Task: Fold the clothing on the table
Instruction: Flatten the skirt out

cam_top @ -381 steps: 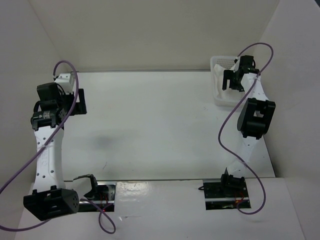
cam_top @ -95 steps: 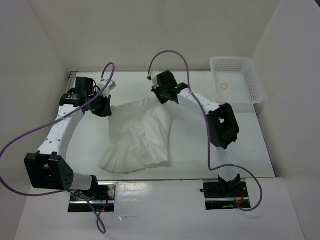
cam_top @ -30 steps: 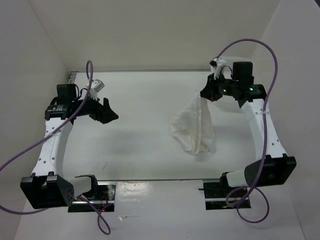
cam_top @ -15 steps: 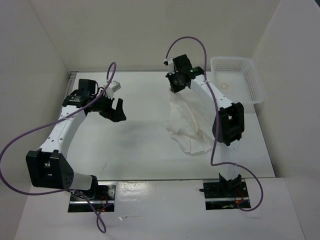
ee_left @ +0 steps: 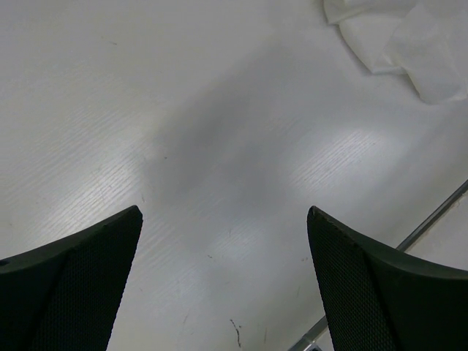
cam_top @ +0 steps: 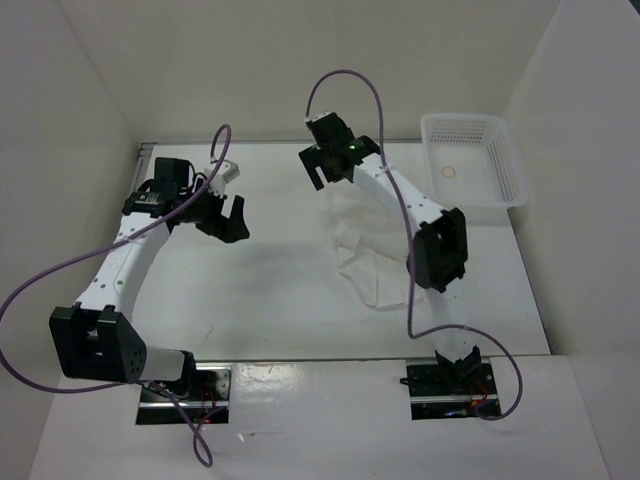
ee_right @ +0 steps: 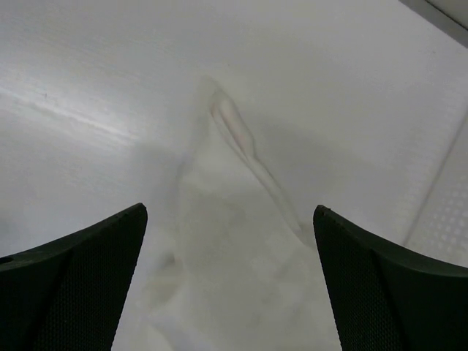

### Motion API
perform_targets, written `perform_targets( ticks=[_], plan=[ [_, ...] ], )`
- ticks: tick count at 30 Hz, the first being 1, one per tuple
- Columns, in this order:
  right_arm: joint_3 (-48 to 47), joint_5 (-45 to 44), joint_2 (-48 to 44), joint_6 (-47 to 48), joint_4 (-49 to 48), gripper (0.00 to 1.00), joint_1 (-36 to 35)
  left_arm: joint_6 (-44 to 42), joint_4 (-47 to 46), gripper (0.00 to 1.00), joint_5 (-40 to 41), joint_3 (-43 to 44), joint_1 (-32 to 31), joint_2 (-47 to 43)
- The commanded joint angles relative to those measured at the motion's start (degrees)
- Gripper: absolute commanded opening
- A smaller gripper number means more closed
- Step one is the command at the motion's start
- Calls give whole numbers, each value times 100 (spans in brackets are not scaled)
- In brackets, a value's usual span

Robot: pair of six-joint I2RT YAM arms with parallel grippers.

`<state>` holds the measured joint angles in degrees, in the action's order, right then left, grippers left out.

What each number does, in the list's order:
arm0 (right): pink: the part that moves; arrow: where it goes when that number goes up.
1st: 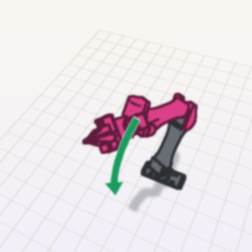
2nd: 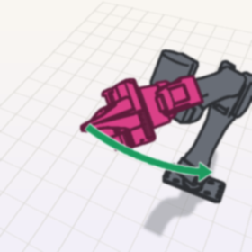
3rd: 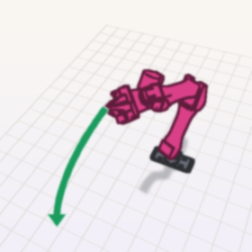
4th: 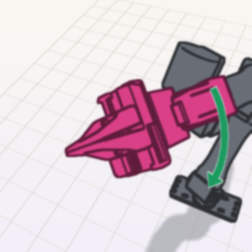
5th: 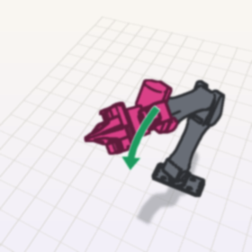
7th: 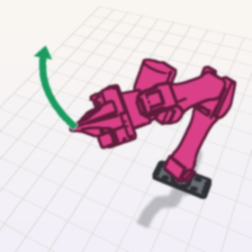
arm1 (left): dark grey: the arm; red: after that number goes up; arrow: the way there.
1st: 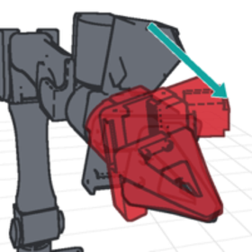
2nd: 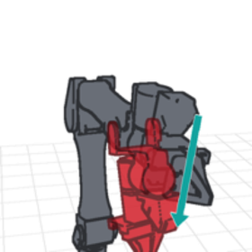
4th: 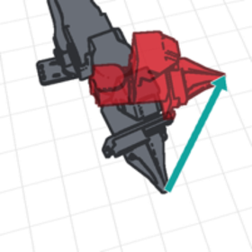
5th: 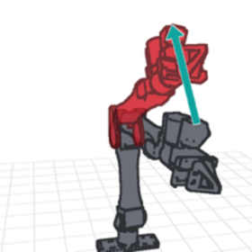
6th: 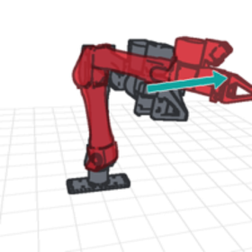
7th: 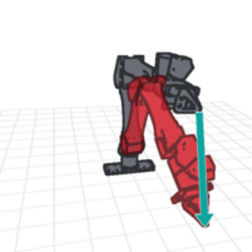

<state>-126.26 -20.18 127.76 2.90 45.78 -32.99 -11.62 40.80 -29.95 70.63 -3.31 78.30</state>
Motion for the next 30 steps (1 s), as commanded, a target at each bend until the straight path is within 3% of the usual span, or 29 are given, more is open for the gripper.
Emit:
perform_targets(
  ticks=[1,4,9,13,22,30],
  plan=[
    [775,111,-2033,316,-121,98,83,28,-10,99,261,118,-29,-438],
    [2695,50,-3237,764,-411,98,354,28,-63,99,490,-83,-29,-824],
    [4133,1173,-4486,765,-500,94,1846,28,-63,99,474,-400,147,-1080],
    [5354,1088,-4831,713,-649,93,1902,81,-10,99,473,-532,199,-1194],
    [5779,2089,-4471,370,-878,86,2341,81,42,99,473,-656,199,-1309],
    [5604,2712,-3962,317,-1256,71,2763,81,95,99,631,-840,199,-1537]
  ],
)
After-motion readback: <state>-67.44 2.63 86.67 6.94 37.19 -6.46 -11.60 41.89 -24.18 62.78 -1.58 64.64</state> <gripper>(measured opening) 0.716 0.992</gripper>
